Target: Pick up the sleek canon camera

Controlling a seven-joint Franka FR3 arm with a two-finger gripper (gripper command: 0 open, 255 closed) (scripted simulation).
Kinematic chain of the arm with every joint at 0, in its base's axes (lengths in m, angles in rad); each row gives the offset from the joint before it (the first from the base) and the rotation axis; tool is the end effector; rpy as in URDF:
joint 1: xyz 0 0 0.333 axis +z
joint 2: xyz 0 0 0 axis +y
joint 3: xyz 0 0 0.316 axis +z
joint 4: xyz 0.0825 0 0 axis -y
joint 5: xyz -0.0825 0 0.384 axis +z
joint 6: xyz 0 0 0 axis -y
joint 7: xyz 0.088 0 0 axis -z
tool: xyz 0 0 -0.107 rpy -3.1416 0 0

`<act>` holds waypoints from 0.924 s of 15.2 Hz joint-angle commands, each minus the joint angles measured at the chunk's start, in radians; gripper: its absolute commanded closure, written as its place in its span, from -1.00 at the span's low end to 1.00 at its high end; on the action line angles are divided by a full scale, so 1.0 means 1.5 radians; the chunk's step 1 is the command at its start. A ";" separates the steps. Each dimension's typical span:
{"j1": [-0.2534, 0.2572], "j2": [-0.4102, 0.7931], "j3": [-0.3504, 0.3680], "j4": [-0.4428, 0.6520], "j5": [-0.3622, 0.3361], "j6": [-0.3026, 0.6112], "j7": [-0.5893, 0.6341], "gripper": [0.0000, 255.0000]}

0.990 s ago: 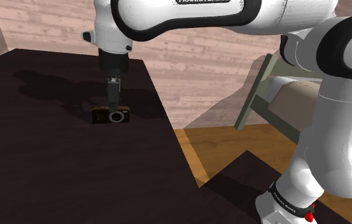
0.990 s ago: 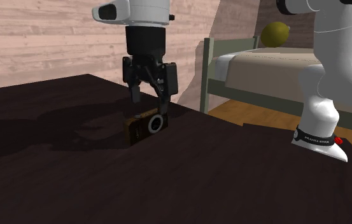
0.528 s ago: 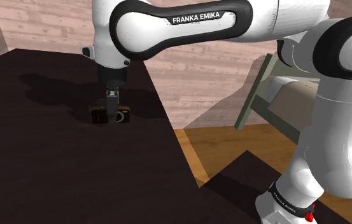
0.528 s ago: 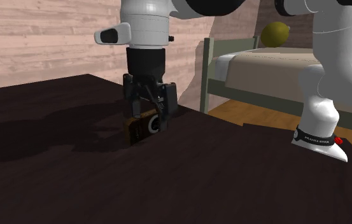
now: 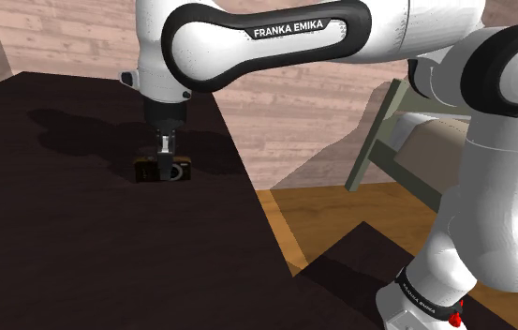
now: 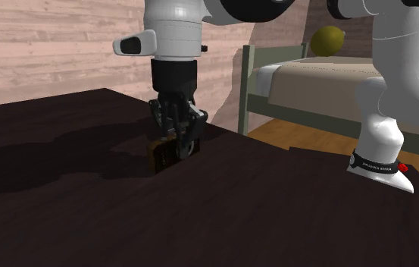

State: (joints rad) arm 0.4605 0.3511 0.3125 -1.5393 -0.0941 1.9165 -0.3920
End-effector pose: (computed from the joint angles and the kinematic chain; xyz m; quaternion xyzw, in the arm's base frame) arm 0.4987 0.4411 0.4637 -0.8322 -0.5541 -0.0198 0.0121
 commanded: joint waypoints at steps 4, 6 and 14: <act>0.001 0.001 0.000 0.009 0.000 -0.009 0.000 1.00; 0.001 -0.001 0.001 0.025 0.001 -0.027 -0.001 1.00; 0.005 -0.001 0.002 0.096 0.002 -0.098 -0.002 1.00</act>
State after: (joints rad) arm 0.4660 0.3445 0.3159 -1.4144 -0.0900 1.7844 -0.3957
